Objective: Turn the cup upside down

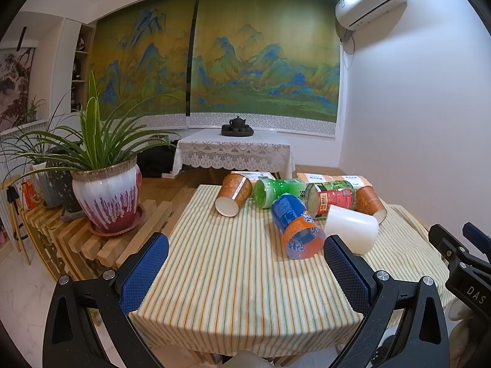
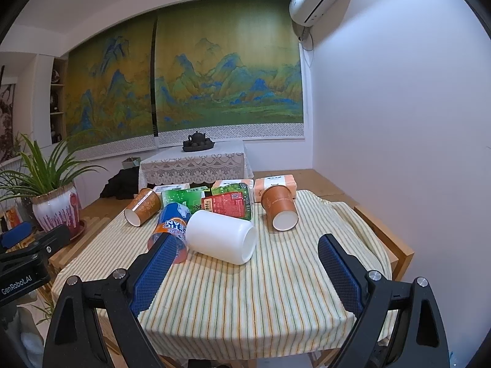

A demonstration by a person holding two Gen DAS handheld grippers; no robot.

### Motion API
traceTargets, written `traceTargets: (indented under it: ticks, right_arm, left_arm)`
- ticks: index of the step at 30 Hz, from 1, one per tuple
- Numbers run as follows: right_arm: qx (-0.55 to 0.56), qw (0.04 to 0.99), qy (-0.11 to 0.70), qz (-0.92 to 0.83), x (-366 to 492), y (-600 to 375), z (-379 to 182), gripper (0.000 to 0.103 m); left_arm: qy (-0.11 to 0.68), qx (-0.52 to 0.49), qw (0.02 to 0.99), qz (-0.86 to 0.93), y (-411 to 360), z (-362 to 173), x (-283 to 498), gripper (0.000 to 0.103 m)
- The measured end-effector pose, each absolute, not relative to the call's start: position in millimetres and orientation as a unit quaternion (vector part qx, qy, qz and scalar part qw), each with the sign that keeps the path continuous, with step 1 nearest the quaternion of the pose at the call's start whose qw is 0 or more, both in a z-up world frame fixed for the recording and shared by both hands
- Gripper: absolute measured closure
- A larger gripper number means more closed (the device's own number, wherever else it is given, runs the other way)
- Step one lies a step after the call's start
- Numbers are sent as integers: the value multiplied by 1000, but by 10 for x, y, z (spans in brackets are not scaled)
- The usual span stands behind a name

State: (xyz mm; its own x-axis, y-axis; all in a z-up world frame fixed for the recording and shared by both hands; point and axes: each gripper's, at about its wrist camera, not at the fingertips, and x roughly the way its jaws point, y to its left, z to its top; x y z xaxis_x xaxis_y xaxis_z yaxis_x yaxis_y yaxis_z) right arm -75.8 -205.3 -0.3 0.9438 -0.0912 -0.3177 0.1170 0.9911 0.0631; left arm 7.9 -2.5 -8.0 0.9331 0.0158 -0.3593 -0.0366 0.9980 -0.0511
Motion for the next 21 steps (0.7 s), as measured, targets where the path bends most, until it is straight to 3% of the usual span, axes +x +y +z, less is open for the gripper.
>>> traceTargets:
  ticks: [21]
  right_arm:
    - [45,983,168,-58,-645,-2178,-34,12]
  left_arm:
    - [189,-26,982,8,-109,-113,184,1]
